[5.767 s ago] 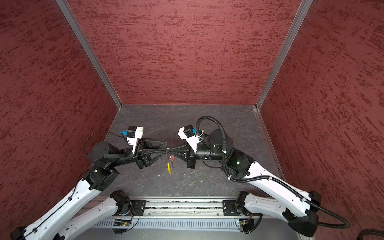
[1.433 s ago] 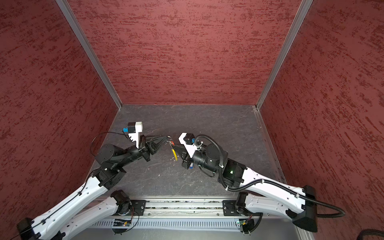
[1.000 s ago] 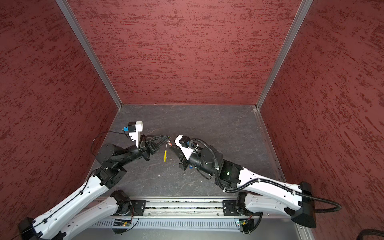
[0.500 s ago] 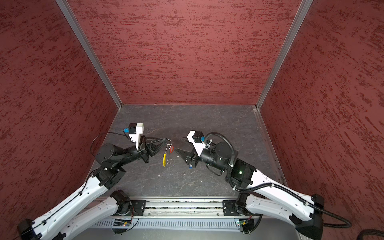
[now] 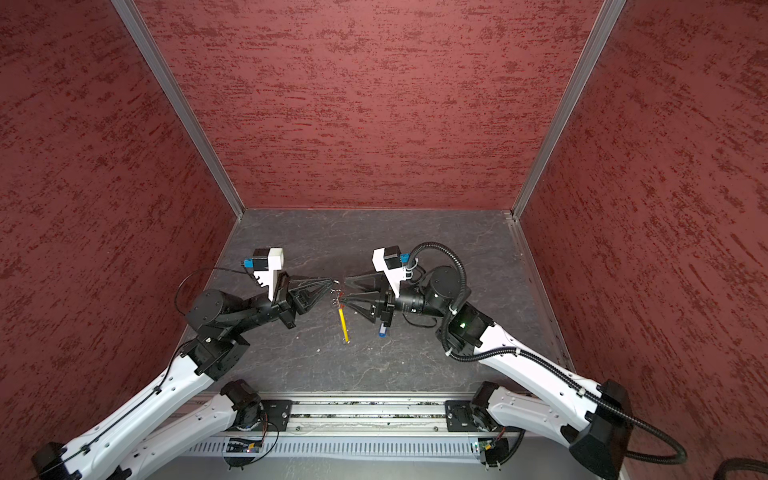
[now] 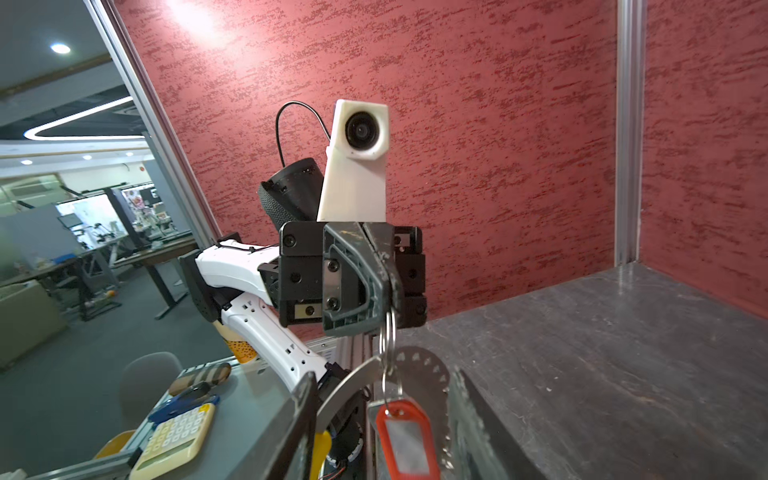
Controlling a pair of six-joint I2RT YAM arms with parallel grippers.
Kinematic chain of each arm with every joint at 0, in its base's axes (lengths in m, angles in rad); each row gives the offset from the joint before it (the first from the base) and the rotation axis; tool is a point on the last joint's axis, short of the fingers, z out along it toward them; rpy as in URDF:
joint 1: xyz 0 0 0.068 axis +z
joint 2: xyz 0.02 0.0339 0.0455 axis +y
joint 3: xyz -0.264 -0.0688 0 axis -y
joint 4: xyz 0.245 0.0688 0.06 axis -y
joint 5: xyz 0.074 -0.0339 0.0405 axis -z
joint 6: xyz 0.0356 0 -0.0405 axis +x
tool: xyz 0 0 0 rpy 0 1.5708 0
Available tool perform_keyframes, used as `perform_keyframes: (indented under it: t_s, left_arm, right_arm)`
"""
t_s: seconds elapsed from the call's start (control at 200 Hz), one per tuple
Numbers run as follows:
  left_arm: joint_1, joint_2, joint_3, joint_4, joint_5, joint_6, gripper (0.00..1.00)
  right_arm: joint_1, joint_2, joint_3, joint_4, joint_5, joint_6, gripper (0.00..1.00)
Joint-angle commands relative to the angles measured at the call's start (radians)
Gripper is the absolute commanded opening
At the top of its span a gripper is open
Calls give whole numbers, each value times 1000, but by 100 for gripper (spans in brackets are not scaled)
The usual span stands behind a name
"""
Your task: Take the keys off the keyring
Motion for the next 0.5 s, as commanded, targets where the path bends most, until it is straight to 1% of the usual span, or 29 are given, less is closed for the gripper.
perform_keyframes:
  t_s: [0.0,0.15,0.496]
  left_arm:
    - [5,-8,3,15,15,11,0]
    - [6,-5,-1,25,22,7,0]
    - [5,4,-9,53,35,-10,0]
  right_arm:
    - [-2,8,-7,100,-45,62,42]
    - [-2,19,-9,115,-28,72,31]
    - [-4,45,-4,129,-18,84,17]
